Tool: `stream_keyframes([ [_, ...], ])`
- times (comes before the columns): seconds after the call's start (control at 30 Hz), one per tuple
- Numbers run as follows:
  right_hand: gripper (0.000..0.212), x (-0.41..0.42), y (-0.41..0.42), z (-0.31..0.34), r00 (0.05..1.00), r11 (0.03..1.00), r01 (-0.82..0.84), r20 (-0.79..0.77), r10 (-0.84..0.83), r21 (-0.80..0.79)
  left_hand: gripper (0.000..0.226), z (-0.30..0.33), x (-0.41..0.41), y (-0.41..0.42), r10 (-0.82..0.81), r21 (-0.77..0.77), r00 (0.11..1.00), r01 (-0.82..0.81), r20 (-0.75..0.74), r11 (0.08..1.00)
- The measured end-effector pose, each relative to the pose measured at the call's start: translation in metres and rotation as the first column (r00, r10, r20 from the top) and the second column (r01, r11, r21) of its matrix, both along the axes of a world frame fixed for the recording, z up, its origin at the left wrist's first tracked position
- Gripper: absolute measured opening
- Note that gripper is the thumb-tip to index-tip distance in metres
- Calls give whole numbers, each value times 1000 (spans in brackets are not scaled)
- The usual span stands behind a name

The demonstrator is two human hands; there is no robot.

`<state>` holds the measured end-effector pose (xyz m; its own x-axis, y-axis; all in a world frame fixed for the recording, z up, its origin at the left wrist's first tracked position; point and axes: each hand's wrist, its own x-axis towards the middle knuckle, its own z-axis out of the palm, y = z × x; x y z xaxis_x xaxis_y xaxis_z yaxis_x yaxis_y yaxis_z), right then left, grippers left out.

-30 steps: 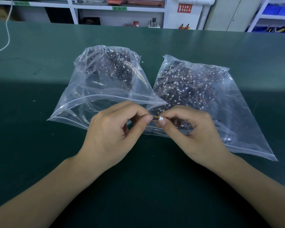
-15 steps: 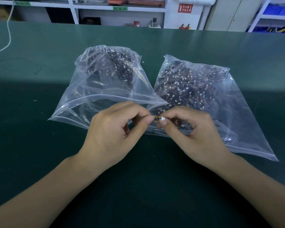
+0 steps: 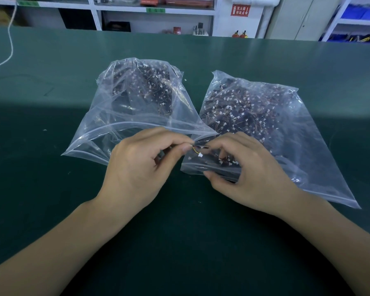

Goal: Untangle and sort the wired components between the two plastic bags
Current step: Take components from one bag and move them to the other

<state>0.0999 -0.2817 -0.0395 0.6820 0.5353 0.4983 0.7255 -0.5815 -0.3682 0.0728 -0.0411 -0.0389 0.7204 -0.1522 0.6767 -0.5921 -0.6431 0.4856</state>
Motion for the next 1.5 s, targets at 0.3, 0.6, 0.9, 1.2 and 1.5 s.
stream_keyframes([
  [0.3,24,3,-1,1,991,994,112,69,-113,20,9,2,1,2,-83,24,996,83,8,996],
  [0.6,21,-1,0,1,986,979,140,68,-151,148,6,-5,5,-4,-26,88,1000,27,-14,996],
  [0.9,19,-2,3,2,990,982,108,74,-121,156,7,-6,5,-20,46,430,994,-84,97,899],
  [1.2,18,-4,4,2,993,986,100,43,-107,135,13,-2,2,-22,40,388,997,-60,61,920],
  [1.5,17,-3,5,-1,994,990,105,17,-107,98,45,-2,14,31,447,466,894,-390,-13,794],
])
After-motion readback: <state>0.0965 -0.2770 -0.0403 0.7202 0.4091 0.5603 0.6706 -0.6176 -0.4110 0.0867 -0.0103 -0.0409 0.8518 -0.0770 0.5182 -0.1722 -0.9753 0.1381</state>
